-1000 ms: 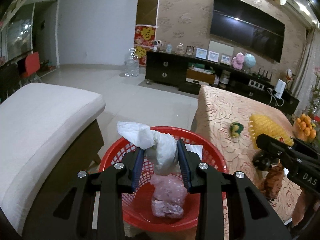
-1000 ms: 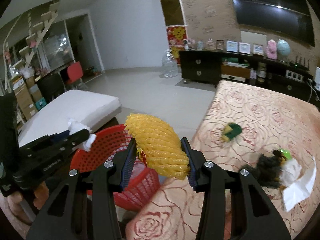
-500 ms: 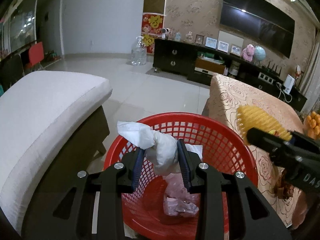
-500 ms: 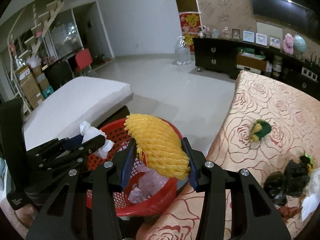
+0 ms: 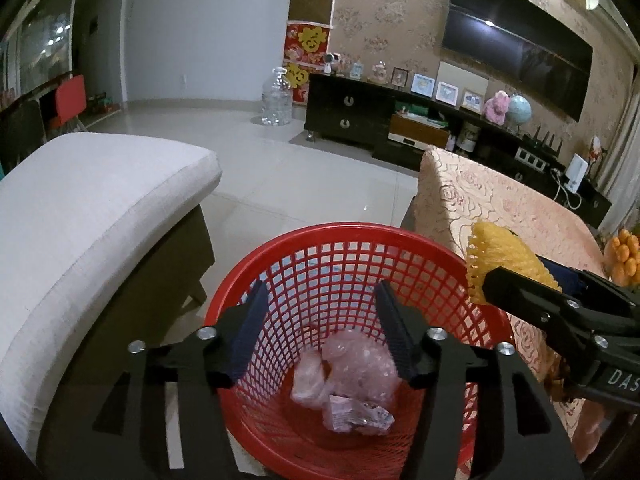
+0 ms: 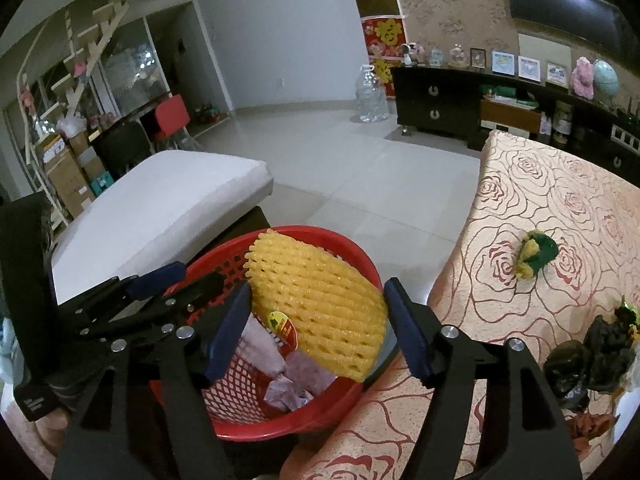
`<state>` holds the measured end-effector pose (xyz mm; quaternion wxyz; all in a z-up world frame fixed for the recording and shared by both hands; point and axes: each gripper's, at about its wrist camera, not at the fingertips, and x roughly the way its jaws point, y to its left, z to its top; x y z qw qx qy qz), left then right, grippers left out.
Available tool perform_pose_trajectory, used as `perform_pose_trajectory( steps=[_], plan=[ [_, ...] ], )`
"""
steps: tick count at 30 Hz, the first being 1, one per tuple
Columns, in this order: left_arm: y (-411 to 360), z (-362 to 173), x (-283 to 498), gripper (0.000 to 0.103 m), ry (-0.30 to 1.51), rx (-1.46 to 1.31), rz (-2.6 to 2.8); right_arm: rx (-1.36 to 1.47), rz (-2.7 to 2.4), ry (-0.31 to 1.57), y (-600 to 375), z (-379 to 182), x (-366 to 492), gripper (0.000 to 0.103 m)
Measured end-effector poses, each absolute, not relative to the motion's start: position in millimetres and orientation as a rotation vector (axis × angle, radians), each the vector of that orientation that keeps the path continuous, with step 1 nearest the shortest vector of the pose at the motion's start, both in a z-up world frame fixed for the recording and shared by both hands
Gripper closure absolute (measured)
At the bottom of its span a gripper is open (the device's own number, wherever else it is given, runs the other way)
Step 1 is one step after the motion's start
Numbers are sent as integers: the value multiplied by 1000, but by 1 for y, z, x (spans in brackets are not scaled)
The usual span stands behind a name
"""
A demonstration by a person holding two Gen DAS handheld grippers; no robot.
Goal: Collect trash
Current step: 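Lower the yellow foam net into the wastebasket and open the right gripper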
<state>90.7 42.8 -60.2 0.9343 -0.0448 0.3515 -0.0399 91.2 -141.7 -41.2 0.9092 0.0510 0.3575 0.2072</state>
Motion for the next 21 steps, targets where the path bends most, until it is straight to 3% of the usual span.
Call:
perform_pose_trajectory(
  steps=[3,16,18,21],
  plan=[
    [46,-60,90,38,719,-109,-78,120,433,735,-145,-39,90,33],
    [63,-51,78,33,640,-151,13,105,459,761,-138,-44,93,31],
    [65,-49,77,31,631,-157,24,115,465,768,-137,-45,94,20],
    [68,-49,76,31,632,-166,26,125,462,770,-137,-47,95,19]
  ],
)
